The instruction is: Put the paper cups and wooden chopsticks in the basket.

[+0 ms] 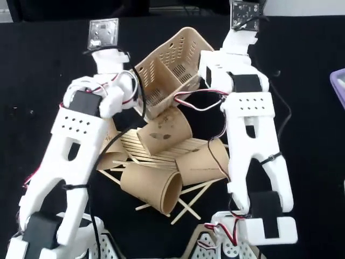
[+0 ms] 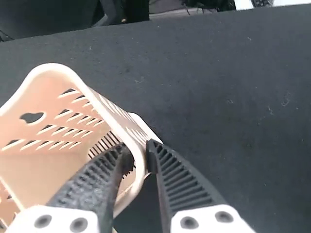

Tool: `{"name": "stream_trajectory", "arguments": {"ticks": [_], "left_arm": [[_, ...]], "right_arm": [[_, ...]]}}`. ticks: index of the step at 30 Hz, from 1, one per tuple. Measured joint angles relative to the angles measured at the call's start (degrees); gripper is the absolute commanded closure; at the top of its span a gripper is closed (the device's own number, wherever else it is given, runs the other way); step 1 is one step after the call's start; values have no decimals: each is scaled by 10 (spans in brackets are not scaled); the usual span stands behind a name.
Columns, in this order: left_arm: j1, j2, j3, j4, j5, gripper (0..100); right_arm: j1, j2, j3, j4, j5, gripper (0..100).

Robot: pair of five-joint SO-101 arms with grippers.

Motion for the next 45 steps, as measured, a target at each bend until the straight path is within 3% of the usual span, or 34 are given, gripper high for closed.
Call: {"name": "stream_trajectory", "arguments": {"ticks": [11,18,24,31,39,45], "left_arm": [[-16,108,-130,33,-68,970],[-18,265,-352,162,-68,967],[-33,393,-570,295,-73,790],[-56,468,-790,438,-72,805],[-31,491,-823,447,-72,805],[-19,522,-792,447,-72,820]], "right_arm": [[0,-153,171,-2,-1,987],[-17,-215,210,-2,-1,980],[-30,-216,215,-62,-1,832],[-29,-202,208,-71,0,790],[-29,-201,153,-71,1,790],[-29,-163,104,-69,69,792]]}}
